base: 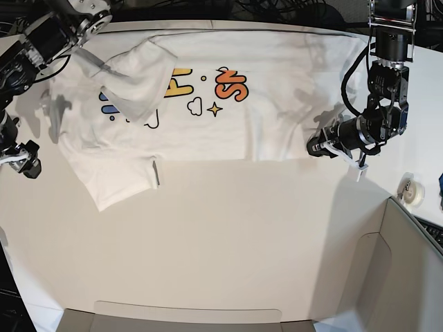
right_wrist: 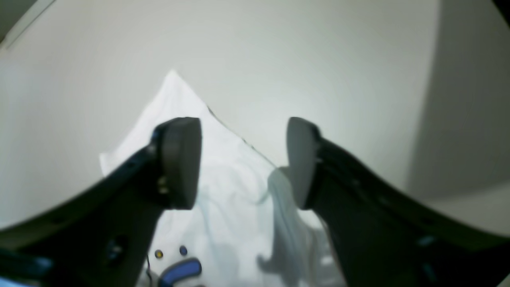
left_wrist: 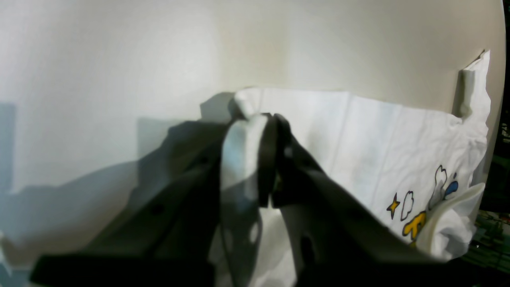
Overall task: Layout the t-shirt on the table in an organized manner, then fold the t-shirt properly
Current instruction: 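Grasp the other hem corner with the right gripper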
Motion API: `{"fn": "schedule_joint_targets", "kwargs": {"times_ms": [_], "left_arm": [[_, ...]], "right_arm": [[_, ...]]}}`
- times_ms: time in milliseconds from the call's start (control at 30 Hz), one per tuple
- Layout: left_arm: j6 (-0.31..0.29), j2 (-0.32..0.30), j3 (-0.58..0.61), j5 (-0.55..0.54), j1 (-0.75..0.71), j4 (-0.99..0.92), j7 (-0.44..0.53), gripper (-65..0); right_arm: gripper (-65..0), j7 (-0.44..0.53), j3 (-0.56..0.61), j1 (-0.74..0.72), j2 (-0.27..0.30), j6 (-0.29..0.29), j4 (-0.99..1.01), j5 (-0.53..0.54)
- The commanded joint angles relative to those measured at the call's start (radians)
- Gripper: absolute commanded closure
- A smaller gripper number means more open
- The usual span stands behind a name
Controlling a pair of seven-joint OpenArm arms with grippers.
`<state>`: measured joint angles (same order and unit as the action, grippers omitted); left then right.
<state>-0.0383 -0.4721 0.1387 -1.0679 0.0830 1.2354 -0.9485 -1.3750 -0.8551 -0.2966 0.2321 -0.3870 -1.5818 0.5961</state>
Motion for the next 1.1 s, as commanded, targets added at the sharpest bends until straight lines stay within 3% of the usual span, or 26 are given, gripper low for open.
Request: {"fn": "schedule_joint_targets", "kwargs": {"times_ms": [0, 100, 200, 300, 433, 567, 700, 900, 967, 1067], "left_arm": [[0.031, -0.014, 0.012, 0.073, -0.013, -0.012, -0.046, -2.9], [0.031, -0.017, 0.012, 0.073, -0.013, -0.012, -0.046, -3.0], [0.031, -0.032, 0.012, 0.073, -0.013, -0.012, -0.046, -3.0], [0.031, -0.032, 0.012, 0.073, -0.013, -0.012, -0.046, -3.0], [0.031, -0.032, 0.012, 0.073, -0.013, -0.012, -0.046, -3.0], [0.031, -0.033, 0.012, 0.073, -0.013, -0.012, -0.046, -3.0], [0.031, -0.032, 0.012, 0.073, -0.013, -0.012, -0.046, -3.0], [0.031, -0.035, 0.012, 0.073, -0.013, -0.012, -0.046, -2.9], [0.031, -0.035, 0.012, 0.073, -0.013, -0.012, -0.046, -2.8], [0.031, -0.035, 0.012, 0.073, -0.013, -0.012, -0.046, -2.8]], "right_arm": [[-41.0, 0.010, 0.001, -0.043, 0.036, -0.002, 0.054, 0.012], [-48.2, 0.013, 0.066, -0.125, 0.112, -0.054, 0.294, 0.011], [-48.6, 0.075, 0.179, -0.195, 0.175, -0.215, 0.548, 0.011], [-48.6, 0.165, 0.307, -0.250, 0.220, -0.290, 0.760, 0.009], [-48.6, 0.283, 0.466, -0.276, 0.227, -0.292, 0.906, 0.011], [-48.6, 0.302, 0.563, -0.270, 0.174, -0.295, 0.907, 0.011], [-48.6, 0.302, 0.574, -0.243, 0.120, -0.295, 0.904, 0.011], [-47.8, 0.302, 0.580, -0.229, 0.094, -0.295, 0.904, 0.011], [-42.2, 0.302, 0.580, -0.227, 0.095, -0.295, 0.904, 0.011], [-25.5, 0.306, 0.575, -0.226, 0.100, -0.295, 0.904, 0.009]]}}
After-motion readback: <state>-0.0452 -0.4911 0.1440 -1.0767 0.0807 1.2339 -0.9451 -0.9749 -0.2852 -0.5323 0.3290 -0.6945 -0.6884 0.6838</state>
